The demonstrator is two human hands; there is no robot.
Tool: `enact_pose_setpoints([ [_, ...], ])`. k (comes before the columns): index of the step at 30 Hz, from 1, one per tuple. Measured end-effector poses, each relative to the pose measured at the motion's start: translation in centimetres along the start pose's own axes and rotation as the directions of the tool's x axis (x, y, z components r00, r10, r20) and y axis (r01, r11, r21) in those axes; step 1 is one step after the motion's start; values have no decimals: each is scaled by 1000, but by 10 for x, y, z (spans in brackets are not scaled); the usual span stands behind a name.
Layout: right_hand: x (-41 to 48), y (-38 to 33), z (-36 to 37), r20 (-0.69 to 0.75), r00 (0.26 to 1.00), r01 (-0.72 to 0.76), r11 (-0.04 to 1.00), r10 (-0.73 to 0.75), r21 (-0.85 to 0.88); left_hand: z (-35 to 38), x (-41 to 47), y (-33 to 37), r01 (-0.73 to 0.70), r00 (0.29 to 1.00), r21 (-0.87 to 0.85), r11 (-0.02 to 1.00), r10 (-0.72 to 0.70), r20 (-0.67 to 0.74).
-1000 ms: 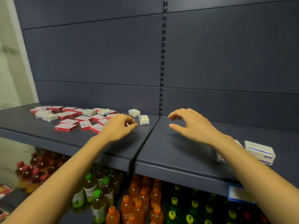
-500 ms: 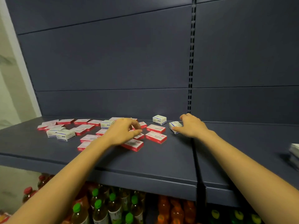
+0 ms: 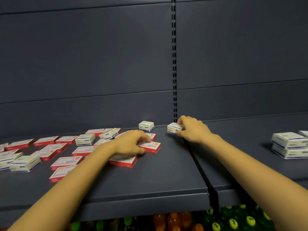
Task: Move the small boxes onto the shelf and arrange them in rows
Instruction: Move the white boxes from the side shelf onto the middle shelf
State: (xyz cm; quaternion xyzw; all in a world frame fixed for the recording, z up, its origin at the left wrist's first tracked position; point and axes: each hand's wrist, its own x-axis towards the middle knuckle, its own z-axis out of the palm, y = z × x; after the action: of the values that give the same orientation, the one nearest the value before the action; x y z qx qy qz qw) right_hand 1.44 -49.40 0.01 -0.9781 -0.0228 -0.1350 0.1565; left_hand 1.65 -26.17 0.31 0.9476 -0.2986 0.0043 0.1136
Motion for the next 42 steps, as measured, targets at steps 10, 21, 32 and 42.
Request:
enact_pose_setpoints([
  [10,-67,39,-74,-86,996,33,992,-22,124,-11,26,8,-51,991,-145,988,69,117],
  [21,-135,143,-161,-202,979,75,964,-22,256,-18,53,148,-265,941,-203,943,208,-266],
  [32,-178,307,-209,-162,986,68,970,-30,234,11,82,298,-212,904,-183,960,121,-410],
  [42,-163,373,-161,119,992,14,988,-33,156,34,108,364,-216,899,-155,964,134,-418],
])
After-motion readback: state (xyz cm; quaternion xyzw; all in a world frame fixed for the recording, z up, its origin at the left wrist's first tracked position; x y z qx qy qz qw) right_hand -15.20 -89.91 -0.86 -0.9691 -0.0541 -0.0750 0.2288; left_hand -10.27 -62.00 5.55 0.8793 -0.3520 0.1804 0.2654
